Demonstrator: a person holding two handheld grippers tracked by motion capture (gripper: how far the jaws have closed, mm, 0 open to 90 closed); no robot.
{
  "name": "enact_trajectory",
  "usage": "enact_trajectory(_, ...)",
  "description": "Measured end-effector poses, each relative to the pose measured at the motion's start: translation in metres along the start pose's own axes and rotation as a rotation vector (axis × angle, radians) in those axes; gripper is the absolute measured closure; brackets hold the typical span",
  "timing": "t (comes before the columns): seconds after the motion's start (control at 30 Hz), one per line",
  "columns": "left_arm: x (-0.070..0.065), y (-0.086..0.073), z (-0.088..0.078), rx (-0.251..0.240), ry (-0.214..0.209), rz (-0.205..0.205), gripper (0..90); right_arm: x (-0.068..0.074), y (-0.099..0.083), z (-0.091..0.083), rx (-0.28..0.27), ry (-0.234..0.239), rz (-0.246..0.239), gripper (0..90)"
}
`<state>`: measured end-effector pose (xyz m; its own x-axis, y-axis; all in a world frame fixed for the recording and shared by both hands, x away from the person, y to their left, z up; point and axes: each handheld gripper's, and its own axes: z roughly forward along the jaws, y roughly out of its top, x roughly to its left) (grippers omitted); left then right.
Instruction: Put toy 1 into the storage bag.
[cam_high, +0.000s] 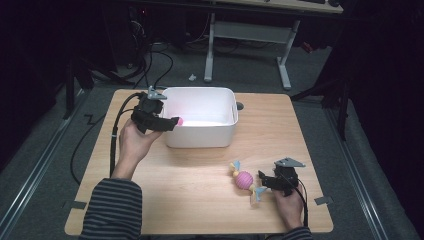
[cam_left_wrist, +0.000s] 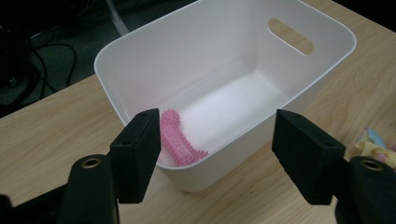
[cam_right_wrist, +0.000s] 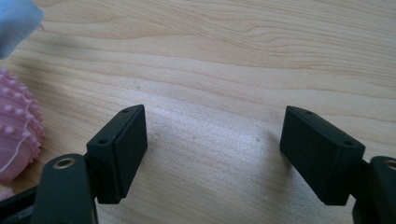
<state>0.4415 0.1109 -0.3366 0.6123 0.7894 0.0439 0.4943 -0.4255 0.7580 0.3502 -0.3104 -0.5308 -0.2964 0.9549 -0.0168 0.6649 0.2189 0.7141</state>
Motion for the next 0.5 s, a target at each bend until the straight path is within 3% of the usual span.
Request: enact_trajectory(0.5, 0.003, -0.027, -0.020, -0.038, -0.007, -0.030, 32.4, 0.000, 0.000, 0.000, 0.000, 0.000, 0.000, 23.1)
